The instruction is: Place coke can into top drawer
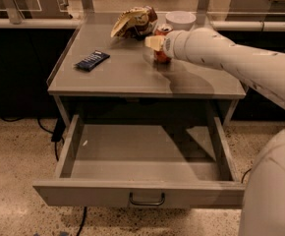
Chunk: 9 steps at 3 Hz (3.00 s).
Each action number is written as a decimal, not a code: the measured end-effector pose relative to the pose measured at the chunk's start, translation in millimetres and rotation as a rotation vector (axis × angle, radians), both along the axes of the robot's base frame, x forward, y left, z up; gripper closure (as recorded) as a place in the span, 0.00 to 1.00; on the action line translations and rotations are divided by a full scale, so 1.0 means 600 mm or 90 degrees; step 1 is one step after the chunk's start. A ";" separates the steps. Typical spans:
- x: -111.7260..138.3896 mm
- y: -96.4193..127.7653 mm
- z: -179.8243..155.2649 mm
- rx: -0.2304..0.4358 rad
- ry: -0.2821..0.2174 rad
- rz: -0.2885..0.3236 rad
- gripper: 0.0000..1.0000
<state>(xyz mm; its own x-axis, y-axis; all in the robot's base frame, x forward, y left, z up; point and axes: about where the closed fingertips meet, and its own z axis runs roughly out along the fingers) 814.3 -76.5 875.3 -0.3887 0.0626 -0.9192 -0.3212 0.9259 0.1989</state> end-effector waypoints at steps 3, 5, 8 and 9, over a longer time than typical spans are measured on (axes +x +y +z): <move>0.000 0.000 0.000 0.000 0.000 0.000 1.00; -0.007 -0.005 0.013 -0.010 -0.005 0.004 1.00; -0.077 -0.065 0.053 -0.054 0.015 0.008 1.00; -0.108 -0.092 0.063 -0.058 0.021 -0.002 1.00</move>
Offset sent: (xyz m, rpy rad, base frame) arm 0.0000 0.0000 0.0000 0.0000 0.0000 0.0000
